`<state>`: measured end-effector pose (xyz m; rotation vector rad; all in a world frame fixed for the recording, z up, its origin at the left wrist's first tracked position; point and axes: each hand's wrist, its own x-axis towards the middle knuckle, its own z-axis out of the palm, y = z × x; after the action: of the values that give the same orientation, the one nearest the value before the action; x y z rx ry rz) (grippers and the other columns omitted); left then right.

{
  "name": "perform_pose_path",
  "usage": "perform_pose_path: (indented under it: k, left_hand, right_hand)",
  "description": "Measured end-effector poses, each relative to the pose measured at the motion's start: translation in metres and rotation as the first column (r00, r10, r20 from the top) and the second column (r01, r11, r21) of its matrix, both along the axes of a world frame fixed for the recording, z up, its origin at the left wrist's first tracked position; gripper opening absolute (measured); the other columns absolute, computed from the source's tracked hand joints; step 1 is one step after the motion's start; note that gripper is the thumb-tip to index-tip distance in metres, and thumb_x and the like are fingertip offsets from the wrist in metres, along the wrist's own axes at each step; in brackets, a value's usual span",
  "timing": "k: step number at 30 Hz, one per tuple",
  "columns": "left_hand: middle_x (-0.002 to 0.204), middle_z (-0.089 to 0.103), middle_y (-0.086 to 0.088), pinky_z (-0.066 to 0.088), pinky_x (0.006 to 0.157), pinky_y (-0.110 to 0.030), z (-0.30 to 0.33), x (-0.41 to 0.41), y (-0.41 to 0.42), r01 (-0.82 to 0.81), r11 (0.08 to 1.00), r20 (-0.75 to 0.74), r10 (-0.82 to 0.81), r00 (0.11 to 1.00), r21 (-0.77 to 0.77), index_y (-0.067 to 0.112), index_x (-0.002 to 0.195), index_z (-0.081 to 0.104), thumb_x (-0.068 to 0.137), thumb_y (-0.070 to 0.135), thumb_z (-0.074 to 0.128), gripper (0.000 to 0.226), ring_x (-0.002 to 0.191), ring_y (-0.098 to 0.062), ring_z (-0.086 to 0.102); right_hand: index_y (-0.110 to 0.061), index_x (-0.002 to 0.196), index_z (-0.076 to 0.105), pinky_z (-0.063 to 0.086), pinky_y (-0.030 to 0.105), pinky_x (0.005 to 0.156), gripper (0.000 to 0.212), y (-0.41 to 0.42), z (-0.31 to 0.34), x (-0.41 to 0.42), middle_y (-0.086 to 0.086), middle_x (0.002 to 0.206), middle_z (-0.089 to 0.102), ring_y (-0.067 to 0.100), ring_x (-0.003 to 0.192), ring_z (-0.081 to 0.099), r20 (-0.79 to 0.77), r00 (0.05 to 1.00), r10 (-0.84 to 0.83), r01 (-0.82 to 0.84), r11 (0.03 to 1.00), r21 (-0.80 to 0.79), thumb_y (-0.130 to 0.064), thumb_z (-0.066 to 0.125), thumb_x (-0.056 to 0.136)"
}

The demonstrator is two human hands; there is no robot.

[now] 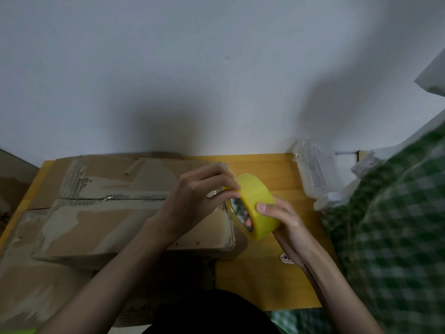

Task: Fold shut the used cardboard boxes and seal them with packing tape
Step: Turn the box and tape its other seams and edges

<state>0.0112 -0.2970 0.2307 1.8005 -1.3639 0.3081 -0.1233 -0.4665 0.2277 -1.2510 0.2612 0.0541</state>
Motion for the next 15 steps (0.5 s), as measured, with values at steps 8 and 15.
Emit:
perform_pose_path:
  k: [8,15]
  left_hand:
    - [0.094,0.062,-0.006,0.050,0.076,-0.036,0.0073,-0.0022,-0.0043,0.036,0.993,0.068,-0.044,0.997,0.115,0.003,0.088,0.067,0.091,0.008,0.072,0.007,0.087,-0.021,0.060]
    - [0.095,0.061,-0.006,0.051,0.076,-0.037,0.0095,-0.0033,-0.0048,0.018,0.991,0.056,-0.026,0.998,0.132,0.005,0.090,0.067,0.090,0.005,0.072,0.005,0.088,-0.021,0.060]
  right_hand:
    - [-0.015,0.086,0.077,0.052,0.033,0.068,0.027,-0.0011,-0.0025,0.0018,0.015,0.077,0.068,0.023,0.071,0.064,0.006,1.000,-0.006,0.006,0.999,0.054,-0.036,0.068,0.073]
    - [-0.015,0.083,0.075,0.049,0.036,0.070,0.027,0.0001,-0.0015,0.0037,0.016,0.077,0.067,0.024,0.073,0.062,0.000,1.000,-0.018,0.018,1.000,0.019,-0.039,0.068,0.074]
